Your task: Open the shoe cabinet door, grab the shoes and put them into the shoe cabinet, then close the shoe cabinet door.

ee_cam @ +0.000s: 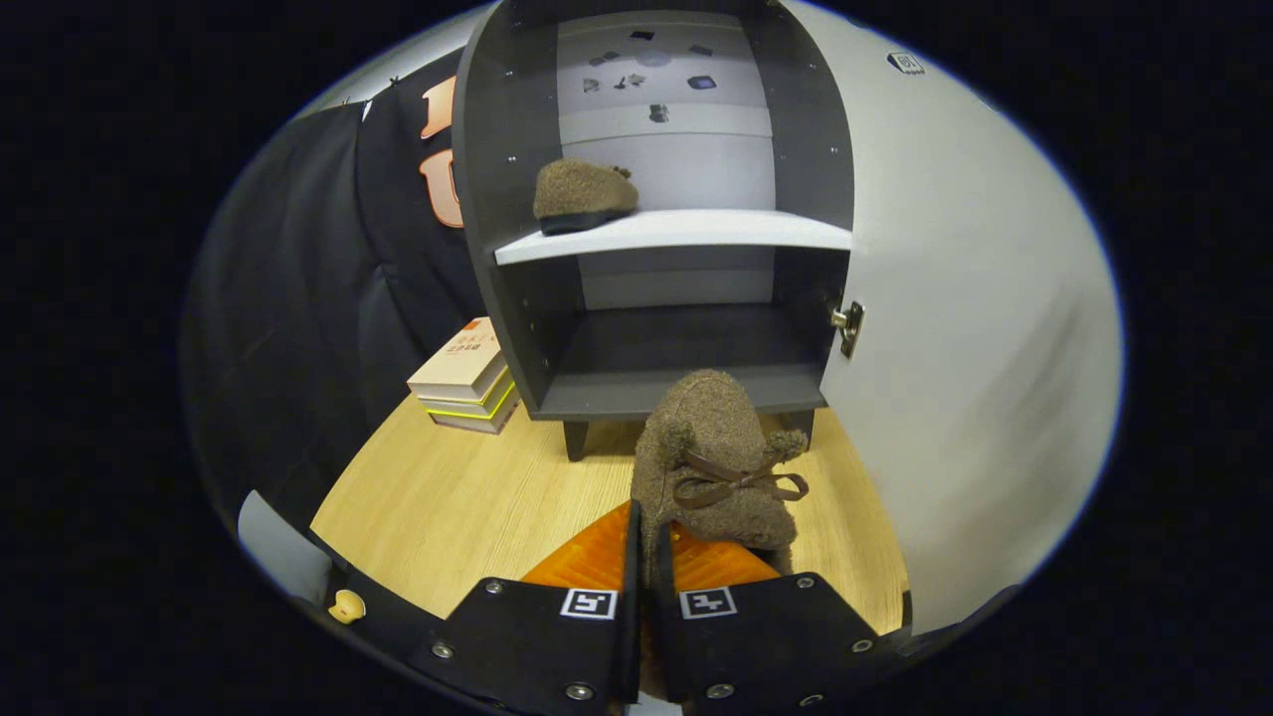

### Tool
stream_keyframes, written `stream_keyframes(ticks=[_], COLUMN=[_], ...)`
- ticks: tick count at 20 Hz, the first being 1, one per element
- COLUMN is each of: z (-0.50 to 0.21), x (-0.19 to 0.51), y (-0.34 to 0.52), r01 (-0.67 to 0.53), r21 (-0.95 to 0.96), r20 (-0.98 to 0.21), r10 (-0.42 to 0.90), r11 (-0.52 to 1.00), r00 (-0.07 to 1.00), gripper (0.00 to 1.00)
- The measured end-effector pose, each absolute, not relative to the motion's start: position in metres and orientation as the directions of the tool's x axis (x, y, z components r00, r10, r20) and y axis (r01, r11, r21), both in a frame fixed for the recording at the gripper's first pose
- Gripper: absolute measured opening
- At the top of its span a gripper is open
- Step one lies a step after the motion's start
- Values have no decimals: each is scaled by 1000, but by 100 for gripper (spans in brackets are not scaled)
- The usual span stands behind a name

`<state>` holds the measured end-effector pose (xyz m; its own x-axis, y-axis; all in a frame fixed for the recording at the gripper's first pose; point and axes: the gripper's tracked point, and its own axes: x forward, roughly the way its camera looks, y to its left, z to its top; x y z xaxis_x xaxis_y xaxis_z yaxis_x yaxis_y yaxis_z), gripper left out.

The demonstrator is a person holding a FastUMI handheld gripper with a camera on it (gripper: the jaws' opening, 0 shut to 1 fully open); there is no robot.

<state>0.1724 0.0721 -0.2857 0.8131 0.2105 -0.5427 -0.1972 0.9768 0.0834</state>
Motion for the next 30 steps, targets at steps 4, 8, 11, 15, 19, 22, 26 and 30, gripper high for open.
stream_keyframes(ticks=[4,8,11,15,19,22,26,30], z=[-244,-203,-172,-134,-113,-105,-97,-106], x=[194,230,260,300,340,371,420,467], y=[74,77,74,73,71,70,66,61], r01=[-211,-219,-220,-226,-227,-232,-226,-212], r21=[73,68,45,15,7,2,-4,-9], r20=[-497,-438,-392,-340,-322,-320,-321,-364], r10=[218,226,220,218,217,220,213,194], r11=[975,973,974,974,974,973,974,977], r00=[840,870,893,915,922,922,923,911], gripper=[9,9,9,9,9,9,9,9])
